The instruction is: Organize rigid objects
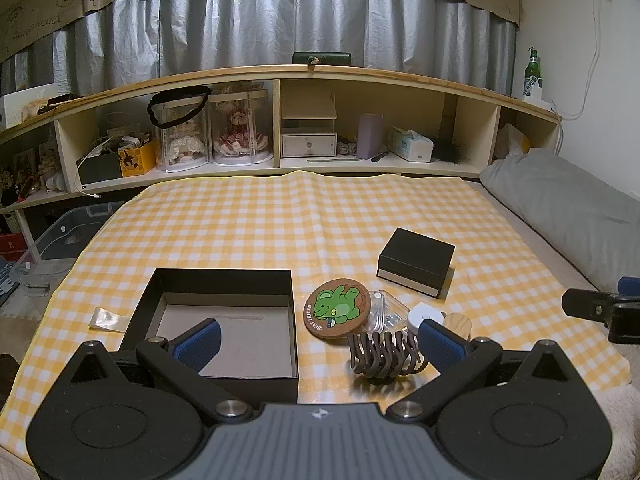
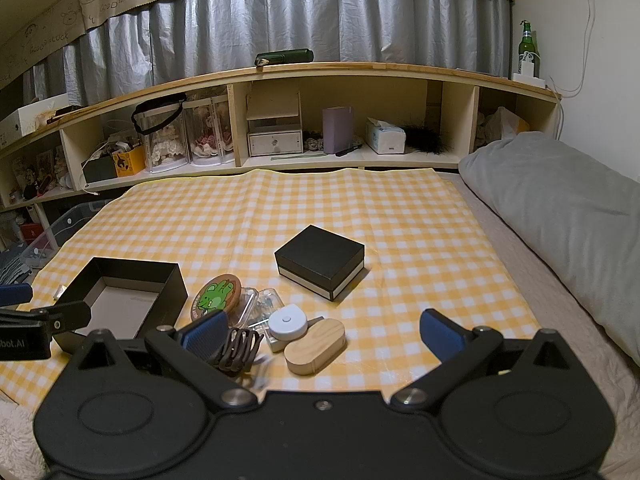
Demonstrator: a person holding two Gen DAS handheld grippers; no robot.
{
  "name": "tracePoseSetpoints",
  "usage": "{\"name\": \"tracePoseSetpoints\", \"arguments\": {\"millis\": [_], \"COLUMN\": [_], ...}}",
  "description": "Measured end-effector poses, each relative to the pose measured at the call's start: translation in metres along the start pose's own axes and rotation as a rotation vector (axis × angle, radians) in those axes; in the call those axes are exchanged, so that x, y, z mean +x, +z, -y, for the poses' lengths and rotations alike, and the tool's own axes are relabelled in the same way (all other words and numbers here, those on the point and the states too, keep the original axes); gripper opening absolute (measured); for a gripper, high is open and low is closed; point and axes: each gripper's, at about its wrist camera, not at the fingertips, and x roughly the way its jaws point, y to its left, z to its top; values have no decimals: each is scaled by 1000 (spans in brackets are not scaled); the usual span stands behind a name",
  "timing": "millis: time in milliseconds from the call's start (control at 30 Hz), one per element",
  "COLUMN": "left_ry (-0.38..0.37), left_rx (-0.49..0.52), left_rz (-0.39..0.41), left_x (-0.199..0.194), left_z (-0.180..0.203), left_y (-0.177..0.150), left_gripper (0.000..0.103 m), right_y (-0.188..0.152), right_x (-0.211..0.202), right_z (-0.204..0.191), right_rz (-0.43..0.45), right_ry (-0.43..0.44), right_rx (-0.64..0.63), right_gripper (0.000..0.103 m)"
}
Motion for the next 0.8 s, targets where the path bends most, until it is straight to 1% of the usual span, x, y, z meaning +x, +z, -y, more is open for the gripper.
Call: {"name": "tracePoseSetpoints", "arguments": {"millis": [233,800], "left_ry": [0,1], "left_rx": [2,8], "left_rz": [-1,-2], "left_x": [2,3], "left_z": [-4,-2], "left_y": [-5,-6], "left_gripper": [103,103], "right_y": [0,-1], "right_x": [0,-1], "right_z": [0,0], "right_rz": [0,0], "right_ry": [-1,-1], "right_rx": [0,0], "right_gripper": [103,103]}}
